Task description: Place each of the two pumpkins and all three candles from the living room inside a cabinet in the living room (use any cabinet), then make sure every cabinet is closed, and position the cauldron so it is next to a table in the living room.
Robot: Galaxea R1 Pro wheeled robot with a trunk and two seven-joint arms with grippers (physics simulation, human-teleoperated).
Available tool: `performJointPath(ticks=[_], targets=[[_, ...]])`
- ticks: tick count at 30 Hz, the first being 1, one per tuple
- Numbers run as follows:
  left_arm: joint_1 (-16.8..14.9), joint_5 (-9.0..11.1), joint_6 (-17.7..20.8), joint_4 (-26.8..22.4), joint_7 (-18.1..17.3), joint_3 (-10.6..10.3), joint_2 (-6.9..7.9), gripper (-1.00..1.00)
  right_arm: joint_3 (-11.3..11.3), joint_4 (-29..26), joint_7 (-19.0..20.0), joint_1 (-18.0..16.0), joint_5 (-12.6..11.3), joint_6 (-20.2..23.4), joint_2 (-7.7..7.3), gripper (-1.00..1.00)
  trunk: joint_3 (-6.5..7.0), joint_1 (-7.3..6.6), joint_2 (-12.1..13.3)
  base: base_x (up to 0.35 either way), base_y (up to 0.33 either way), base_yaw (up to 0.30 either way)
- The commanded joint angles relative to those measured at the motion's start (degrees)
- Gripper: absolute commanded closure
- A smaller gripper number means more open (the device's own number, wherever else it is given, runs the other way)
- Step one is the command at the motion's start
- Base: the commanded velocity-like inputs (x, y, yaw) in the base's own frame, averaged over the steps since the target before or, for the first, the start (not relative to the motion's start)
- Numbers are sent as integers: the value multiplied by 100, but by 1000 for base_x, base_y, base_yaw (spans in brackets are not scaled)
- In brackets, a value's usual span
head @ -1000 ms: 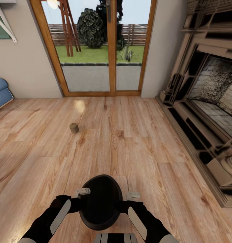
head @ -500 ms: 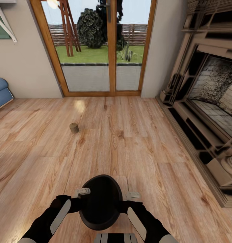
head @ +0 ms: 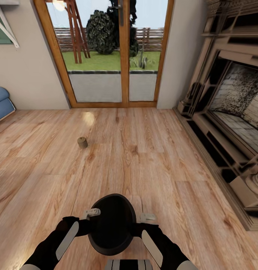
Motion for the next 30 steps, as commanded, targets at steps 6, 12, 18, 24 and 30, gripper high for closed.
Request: performJointPath(ticks=[6,12,18,24,30], targets=[[-6,102,11,-18,28,-14,-17,100,12,-4,-60,-1,-32,18,0,100,19,-4,-1,0,0,0],[-7,99,11,-18,37,-14,-60,100,12,-4,-54,-1,-32,18,0,100,107,-14,5,0,0,0],[-7,99,11,-18,45,-14,-63,100,12,-4,-53,-1,-32,18,0,100,152,-20,7,0,0,0],[-5,97,11,-18,46,-14,-61,100,12,-4,-53,-1,-32,18,0,100,285,-35,15,0,0,0],[-7,98,11,-18,54,-14,-64,100,12,-4,-36,-1,-32,18,0,100,418,-50,23,0,0,0]])
